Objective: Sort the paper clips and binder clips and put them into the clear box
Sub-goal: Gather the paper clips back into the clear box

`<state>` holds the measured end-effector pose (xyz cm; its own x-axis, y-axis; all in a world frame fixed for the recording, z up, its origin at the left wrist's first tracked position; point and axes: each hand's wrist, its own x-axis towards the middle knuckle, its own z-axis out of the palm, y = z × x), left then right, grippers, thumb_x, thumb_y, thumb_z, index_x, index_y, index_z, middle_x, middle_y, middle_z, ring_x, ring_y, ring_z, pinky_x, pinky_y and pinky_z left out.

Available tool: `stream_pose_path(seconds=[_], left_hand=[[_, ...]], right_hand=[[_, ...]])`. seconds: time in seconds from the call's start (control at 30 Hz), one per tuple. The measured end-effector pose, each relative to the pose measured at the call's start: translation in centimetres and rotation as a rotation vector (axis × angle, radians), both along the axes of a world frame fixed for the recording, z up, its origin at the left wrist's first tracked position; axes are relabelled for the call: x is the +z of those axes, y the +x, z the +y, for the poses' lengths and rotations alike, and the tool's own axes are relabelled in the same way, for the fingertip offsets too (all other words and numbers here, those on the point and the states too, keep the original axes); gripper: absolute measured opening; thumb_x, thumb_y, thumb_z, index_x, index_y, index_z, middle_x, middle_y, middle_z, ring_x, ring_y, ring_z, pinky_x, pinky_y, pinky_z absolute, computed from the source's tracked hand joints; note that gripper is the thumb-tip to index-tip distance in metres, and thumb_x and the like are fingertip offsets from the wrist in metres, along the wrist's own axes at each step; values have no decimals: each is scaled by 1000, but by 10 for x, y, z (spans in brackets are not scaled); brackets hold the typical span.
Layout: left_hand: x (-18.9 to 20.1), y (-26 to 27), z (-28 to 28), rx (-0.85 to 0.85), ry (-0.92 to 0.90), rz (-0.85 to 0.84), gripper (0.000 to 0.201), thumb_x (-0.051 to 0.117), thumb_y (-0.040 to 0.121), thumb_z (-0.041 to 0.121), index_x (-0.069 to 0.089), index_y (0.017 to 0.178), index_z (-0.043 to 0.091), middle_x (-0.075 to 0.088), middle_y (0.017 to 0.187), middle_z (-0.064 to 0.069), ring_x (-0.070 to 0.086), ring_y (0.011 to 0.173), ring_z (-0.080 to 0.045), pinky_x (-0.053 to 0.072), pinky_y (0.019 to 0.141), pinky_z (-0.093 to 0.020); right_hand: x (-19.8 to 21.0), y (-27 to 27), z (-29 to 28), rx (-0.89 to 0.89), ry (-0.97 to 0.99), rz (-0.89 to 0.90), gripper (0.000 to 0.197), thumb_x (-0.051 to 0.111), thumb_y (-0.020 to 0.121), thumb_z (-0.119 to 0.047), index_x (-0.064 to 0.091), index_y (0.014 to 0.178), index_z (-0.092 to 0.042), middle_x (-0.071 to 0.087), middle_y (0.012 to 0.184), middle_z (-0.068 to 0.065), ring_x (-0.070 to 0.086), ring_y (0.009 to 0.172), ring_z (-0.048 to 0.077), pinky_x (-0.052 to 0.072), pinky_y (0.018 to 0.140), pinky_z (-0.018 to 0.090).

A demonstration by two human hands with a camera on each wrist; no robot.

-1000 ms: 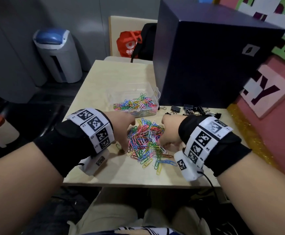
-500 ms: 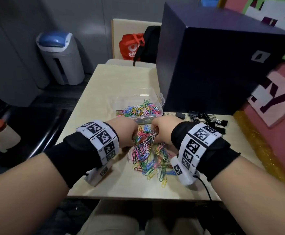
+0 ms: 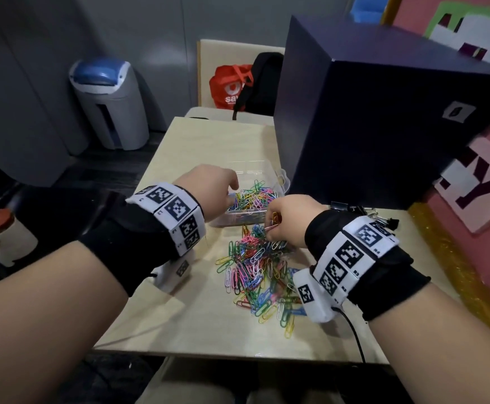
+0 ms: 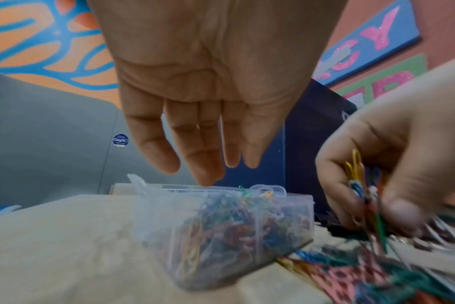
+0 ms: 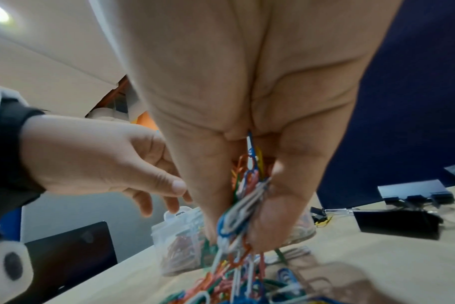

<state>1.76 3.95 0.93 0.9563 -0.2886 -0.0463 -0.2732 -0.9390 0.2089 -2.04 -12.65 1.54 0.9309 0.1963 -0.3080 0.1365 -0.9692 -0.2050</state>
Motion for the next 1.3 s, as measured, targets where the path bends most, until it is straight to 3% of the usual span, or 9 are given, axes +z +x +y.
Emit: stream_pose_path(seconds=[0.2,0.37,0.47,0.57,0.73,0.87,1.03,1.17,1.3], left_hand=[[-10,-12,2,-131,117,61,22,59,86,15,68,101,30,68,95,6,59,86,-17,51,79,-31],[-8,-24,2,-214,63,62,21,60,86,29,70,105,29,71,96,8,64,90,-16,52,83,-32],[-4,-29,2,-188,9,70,21,62,84,34,72,102,29,71,92,8,63,86,-13,51,81,-28],[-4,-27,6,-93,-42,6,14,60,84,28,71,94,26,70,87,6,62,86,-15,48,76,-25],[-10,-21,10,-42,-65,-44,24,55,88,31,62,111,27,59,113,3,58,104,-19,49,90,-36],[-20,-24,5,-216,74,10,51,51,91,42,40,141,38,39,145,13,43,130,-15,41,103,-44],[-18,-26,10,-245,257,12,38,43,94,45,51,132,39,49,135,14,49,124,-15,38,100,-40],[-11,-25,16,-197,282,11,30,43,93,42,61,116,35,55,122,10,55,114,-18,41,95,-39],[-12,-22,7,-189,210,-15,45,43,94,47,44,137,34,42,143,12,46,127,-17,37,102,-41]], right_hand=[[8,6,-7,-50,128,-48,14,72,84,-25,66,96,-20,59,91,-3,62,87,18,54,84,31],[8,17,-9,-158,358,-108,20,76,79,-25,58,73,-28,68,92,3,68,87,23,58,80,41],[3,19,3,-183,417,-189,9,71,82,-27,63,83,-24,68,91,0,68,83,20,57,77,33],[-3,22,16,-203,459,-209,22,66,86,-35,63,104,-24,65,99,-4,64,89,17,52,81,27],[-5,28,22,-186,422,-86,27,47,95,-21,58,120,-21,65,116,2,63,106,23,52,93,40],[4,28,13,-185,300,-142,34,41,92,-4,64,109,-21,64,116,3,61,105,22,51,92,31],[9,20,13,-8,-38,18,44,44,94,2,61,128,-19,59,132,3,56,119,21,45,100,27],[2,27,11,38,-217,-23,41,44,91,0,63,125,-13,63,124,10,62,109,28,52,95,35],[2,29,14,42,-153,-77,52,46,87,3,57,132,-21,57,127,8,58,112,28,50,93,33]])
